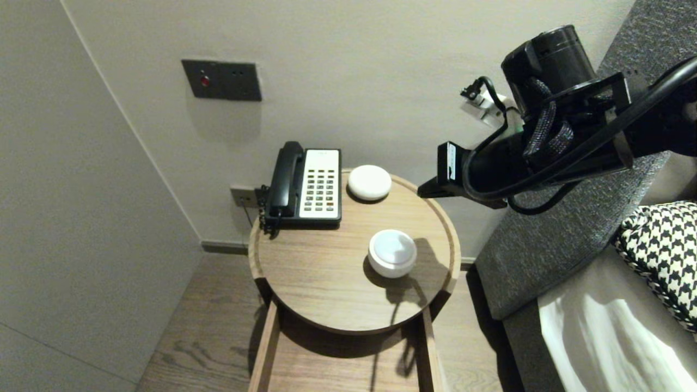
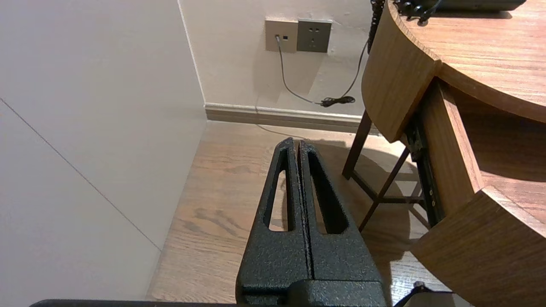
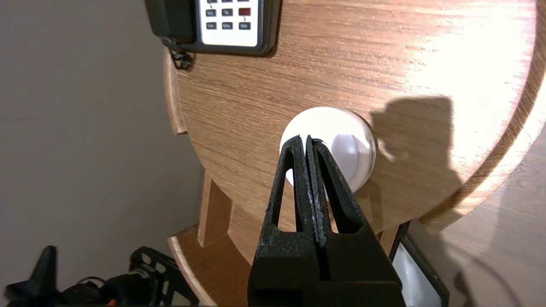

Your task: Put the remote controls on the table in the drawer one by one

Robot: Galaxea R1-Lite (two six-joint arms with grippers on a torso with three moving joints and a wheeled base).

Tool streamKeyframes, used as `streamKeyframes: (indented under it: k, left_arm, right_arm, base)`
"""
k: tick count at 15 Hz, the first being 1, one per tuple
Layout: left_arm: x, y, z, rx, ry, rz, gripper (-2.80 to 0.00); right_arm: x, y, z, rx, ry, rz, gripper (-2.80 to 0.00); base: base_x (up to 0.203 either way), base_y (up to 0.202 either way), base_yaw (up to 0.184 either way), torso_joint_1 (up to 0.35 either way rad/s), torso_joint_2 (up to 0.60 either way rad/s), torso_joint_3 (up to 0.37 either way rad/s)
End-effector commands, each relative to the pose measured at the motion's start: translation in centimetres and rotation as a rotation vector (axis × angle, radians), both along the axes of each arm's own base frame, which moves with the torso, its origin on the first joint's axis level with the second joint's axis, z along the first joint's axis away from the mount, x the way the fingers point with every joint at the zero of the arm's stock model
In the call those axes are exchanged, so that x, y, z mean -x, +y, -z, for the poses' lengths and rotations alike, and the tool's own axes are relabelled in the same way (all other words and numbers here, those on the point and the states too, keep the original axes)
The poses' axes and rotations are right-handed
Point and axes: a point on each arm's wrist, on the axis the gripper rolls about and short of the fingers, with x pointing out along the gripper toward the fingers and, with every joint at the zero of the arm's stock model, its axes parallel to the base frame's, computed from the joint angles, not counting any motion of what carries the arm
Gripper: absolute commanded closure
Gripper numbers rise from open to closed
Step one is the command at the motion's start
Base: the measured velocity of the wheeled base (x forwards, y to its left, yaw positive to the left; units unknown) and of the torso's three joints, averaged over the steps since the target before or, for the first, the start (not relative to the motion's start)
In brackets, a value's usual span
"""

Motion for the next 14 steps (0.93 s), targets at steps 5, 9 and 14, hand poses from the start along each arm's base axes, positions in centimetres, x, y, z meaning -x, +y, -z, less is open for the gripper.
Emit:
streamKeyframes:
  k: [5, 9, 14]
  left_arm:
    - [0.0, 0.0, 0.0, 0.001, 0.0, -0.001, 0.0]
    - [0.0, 0.0, 0.0, 0.0, 0.0, -0.001, 0.0]
    - [0.0, 0.0, 0.0, 0.0, 0.0, -0.001, 0.0]
  right_arm:
    - [-1.3, 1.6, 2.8, 0.107, 0.124, -0.044, -2.8]
    - [-0.9, 1.5, 3.4, 0.187, 0.095, -0.052, -2.8]
    - [1.0, 2.7, 3.8, 0.274, -0.013, -0.059, -2.8]
  base:
    - [0.0, 0.0, 0.0, 0.0, 0.0, 0.0]
    - [0.0, 0.0, 0.0, 0.0, 0.0, 0.0]
    - [0.0, 0.0, 0.0, 0.0, 0.0, 0.0]
